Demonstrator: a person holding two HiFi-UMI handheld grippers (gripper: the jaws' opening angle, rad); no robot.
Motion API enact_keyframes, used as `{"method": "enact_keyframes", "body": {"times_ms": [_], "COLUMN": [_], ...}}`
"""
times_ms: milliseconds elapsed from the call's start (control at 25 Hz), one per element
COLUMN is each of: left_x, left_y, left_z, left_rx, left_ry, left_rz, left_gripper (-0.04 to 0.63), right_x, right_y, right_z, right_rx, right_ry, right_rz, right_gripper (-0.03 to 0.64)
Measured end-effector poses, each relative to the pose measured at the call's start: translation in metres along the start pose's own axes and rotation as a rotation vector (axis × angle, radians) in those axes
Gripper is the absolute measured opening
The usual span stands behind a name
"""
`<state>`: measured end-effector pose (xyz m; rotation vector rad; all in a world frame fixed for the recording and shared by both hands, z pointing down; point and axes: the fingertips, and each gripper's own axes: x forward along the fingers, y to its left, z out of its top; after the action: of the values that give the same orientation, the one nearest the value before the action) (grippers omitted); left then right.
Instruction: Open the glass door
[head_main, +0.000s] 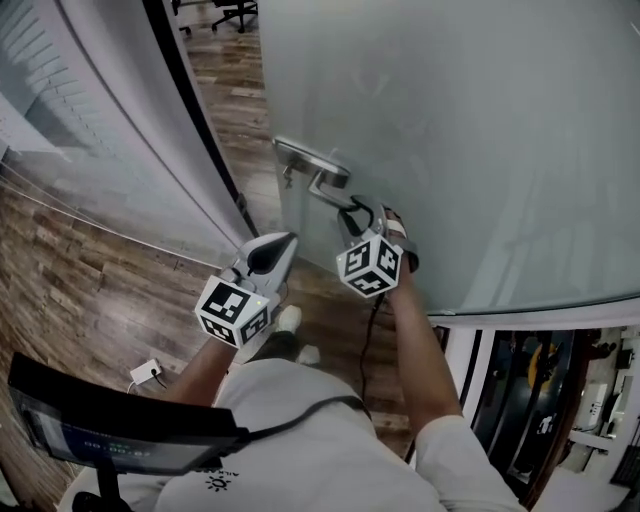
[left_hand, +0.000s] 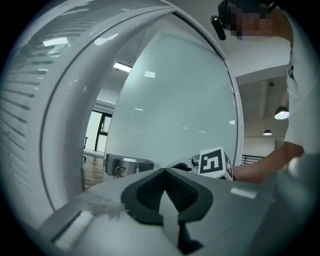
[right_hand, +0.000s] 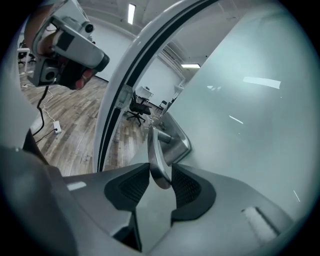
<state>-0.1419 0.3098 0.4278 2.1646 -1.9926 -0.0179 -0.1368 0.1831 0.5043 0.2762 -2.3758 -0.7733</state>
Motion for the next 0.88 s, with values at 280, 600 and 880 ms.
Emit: {"method": "enact_keyframes", "body": {"times_ms": [280, 600, 880], "left_x": [0.028, 0.098, 0.112], "left_y": [0.0, -0.01, -0.002], "left_z": [-0.002, 0.023, 0.008], "left_rx": [0.037, 0.074, 0.055], "left_ry": [-0.004, 0.033, 0.03], "left_rz": [-0.131, -0.257, -0.246], "left_gripper": [0.003, 0.002, 0.002], "right_x": [0.011, 0.042, 0.056], "right_y": [-0.004, -0.069, -0.078], "right_z": [-0.004, -0.022, -0.027], "right_rx": [0.034, 0.081, 0.081], "right_ry": [0.025, 0.045, 0.027], "right_rz": [-0.035, -0.08, -0.092], "right_gripper": [0.146, 0.146, 0.143]}}
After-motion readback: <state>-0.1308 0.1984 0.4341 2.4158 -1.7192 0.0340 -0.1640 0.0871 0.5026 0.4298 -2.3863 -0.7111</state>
